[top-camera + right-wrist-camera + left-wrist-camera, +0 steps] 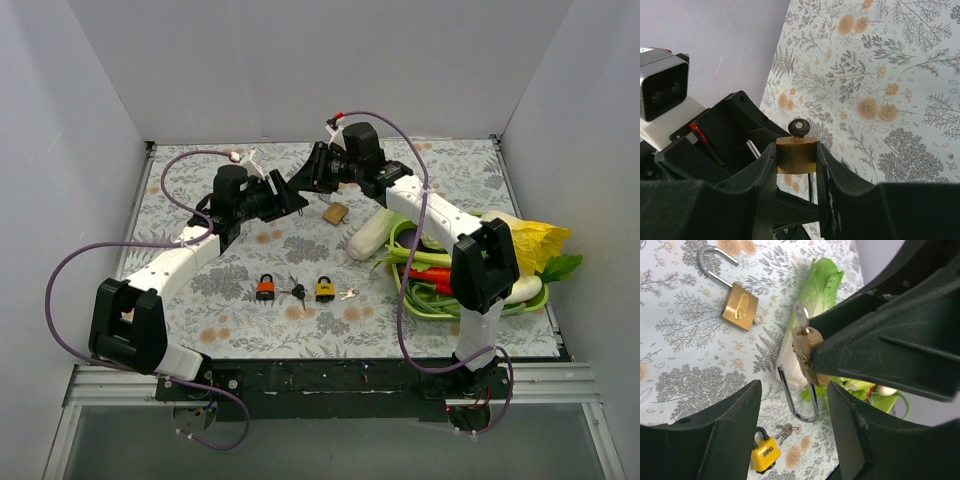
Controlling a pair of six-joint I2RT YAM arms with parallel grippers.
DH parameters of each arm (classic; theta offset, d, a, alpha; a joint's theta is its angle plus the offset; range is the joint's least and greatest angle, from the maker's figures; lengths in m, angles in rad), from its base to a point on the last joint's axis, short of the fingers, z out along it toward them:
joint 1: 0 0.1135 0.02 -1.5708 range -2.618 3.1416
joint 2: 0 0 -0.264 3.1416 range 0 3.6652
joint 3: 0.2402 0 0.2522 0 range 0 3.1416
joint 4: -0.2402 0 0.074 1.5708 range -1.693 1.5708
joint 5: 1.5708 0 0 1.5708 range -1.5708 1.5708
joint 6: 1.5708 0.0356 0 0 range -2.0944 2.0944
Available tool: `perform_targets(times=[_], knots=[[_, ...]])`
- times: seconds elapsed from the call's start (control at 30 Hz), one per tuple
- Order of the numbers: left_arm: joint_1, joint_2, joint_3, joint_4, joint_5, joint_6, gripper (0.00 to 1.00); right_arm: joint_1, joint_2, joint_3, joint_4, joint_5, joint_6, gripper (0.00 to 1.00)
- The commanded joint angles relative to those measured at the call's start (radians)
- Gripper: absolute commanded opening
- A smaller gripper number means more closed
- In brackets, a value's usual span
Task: Lock with the key
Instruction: Pick up the lock from the center of the board.
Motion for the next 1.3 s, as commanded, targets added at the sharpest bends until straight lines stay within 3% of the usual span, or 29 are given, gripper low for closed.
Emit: perform_targets(times=[0.0,0.07,0.47,0.83,0.9,0.93,1.0,1.13,1.27], knots=[[-0.033,-0.001,0.042,-0.044,-0.097,0.041,0.49,0.016,-0.043,0.053,0.002,0.029,0.012,0.01],[-0.041,0.002,0.045,-0.045,-0.113,0.043,0.39,0.018,-0.042,0.053,-0.001,0.034,0.014,0.01],[-0.045,0.014,0.052,-0.041,-0.073,-0.011,0.02,0.020,-0.032,0.044,0.000,0.023,0.021,0.01],[-0.047,-0.044,0.012,-0.010,-0.067,-0.019,0.00,0.020,-0.043,0.015,0.031,-0.011,0.024,0.01],[-0.047,-0.043,0.024,-0.048,-0.079,-0.016,0.36,0.020,-0.045,0.019,0.023,0.009,0.018,0.01],[-0.047,-0.044,0.024,-0.057,-0.109,-0.016,0.47,0.018,-0.046,0.021,0.020,0.017,0.017,0.01],[-0.047,-0.047,0.030,-0.094,-0.146,-0.010,0.60,0.020,-0.048,0.030,0.011,0.040,0.008,0.01],[-0.047,-0.047,0.052,-0.155,-0.235,0.003,0.58,0.020,-0.049,0.045,-0.026,0.080,-0.019,0.01],[-0.062,-0.049,0.061,-0.160,-0.236,0.010,0.50,0.018,-0.043,0.048,-0.043,0.098,-0.023,0.01]])
